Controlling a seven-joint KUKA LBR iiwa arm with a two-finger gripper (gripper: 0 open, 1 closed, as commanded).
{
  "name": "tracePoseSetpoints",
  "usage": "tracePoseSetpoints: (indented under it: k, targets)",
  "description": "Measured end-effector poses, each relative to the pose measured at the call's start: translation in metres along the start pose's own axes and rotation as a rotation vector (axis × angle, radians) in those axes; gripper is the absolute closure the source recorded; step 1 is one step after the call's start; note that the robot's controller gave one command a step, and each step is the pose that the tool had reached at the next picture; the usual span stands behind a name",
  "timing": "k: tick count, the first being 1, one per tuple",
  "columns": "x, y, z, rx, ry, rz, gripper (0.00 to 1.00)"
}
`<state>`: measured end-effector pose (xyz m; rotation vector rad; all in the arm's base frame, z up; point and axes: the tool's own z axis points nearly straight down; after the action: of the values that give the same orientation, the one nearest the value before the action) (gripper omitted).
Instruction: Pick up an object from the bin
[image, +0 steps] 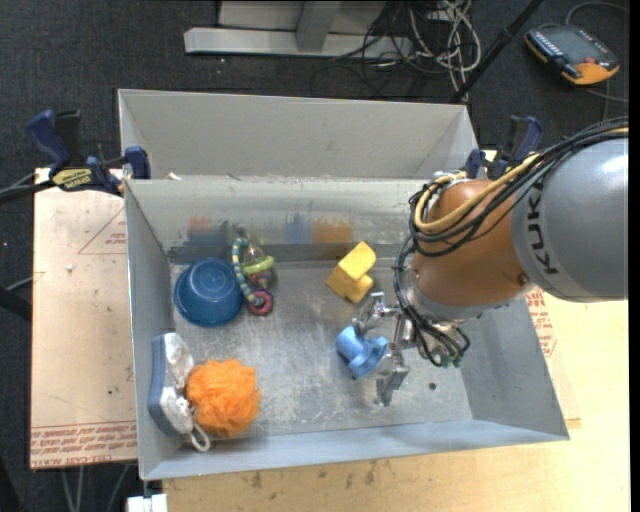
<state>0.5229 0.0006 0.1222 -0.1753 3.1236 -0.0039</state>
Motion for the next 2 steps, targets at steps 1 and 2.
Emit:
tracePoseSetpoints:
  k: [1,2]
  targets:
    - [-0.0264,-0.0153,0.0483,-0.004,0.005,-0.043,1.0]
    - [-0.0249,-0.0153,0.0503,-0.005,0.008,-0.043,0.0]
